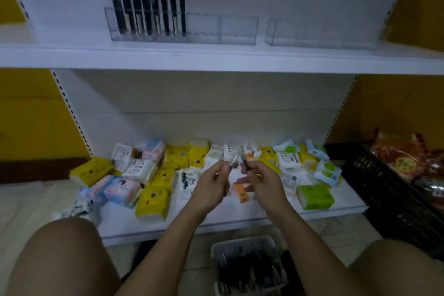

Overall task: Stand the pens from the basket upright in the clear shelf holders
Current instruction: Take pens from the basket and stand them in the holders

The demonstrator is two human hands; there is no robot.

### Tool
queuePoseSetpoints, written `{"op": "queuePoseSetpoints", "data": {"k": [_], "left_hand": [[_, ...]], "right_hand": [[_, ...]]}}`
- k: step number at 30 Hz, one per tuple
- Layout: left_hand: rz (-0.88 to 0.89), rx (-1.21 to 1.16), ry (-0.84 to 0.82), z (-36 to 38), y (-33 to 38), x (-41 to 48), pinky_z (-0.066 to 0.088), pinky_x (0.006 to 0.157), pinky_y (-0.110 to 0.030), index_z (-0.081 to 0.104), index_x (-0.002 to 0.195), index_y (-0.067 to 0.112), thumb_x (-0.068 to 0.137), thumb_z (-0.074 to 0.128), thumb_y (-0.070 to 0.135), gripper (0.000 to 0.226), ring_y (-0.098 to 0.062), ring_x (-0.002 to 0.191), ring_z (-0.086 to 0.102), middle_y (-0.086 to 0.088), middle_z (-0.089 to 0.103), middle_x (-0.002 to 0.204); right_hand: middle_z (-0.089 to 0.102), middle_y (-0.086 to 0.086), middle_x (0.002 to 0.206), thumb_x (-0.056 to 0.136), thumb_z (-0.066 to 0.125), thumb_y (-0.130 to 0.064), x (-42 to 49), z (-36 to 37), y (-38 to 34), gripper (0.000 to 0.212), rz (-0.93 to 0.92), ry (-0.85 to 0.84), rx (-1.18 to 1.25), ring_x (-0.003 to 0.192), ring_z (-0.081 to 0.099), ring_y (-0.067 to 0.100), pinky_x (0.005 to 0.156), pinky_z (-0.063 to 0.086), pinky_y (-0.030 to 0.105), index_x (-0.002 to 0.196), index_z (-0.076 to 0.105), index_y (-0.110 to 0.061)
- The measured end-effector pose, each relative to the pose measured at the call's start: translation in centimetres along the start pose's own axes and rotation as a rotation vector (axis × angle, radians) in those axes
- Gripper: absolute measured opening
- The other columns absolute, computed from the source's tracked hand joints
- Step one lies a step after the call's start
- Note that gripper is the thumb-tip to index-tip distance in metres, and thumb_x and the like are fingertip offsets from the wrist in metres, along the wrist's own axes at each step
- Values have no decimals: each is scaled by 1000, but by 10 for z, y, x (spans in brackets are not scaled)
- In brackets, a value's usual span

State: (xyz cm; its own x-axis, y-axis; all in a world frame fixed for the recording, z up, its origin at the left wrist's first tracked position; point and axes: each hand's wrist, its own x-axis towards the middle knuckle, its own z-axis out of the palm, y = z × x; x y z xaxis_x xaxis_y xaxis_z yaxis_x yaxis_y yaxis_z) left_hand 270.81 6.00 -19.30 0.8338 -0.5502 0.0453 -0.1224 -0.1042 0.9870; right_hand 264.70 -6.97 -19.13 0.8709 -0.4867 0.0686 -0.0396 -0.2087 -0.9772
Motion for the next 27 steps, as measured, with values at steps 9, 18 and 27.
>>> {"op": "queuePoseSetpoints", "data": {"k": [9,18,27], "left_hand": [[211,-109,165,-26,110,17,38,50,-25,61,95,13,99,50,22,15,-11,53,44,4,62,72],[374,-157,201,-56,204,21,57,71,-32,62,105,7,97,55,21,18,-18,76,68,-7,72,83],[451,12,191,-93,278,49,60,77,-37,63,110,6,94,59,11,17,-19,83,71,-9,67,94]], "right_hand": [[49,-11,60,100,47,-30,14,-1,-101,28,-285,98,-11,53,42,5,54,33,24,76,61,-29],[71,-6,83,93,61,-29,40,-4,-186,14,-472,163,-26,76,63,6,68,47,21,86,73,-25],[64,-2,87,93,60,-13,75,-7,-264,31,-604,122,80,85,65,13,78,52,24,112,54,-37]]}}
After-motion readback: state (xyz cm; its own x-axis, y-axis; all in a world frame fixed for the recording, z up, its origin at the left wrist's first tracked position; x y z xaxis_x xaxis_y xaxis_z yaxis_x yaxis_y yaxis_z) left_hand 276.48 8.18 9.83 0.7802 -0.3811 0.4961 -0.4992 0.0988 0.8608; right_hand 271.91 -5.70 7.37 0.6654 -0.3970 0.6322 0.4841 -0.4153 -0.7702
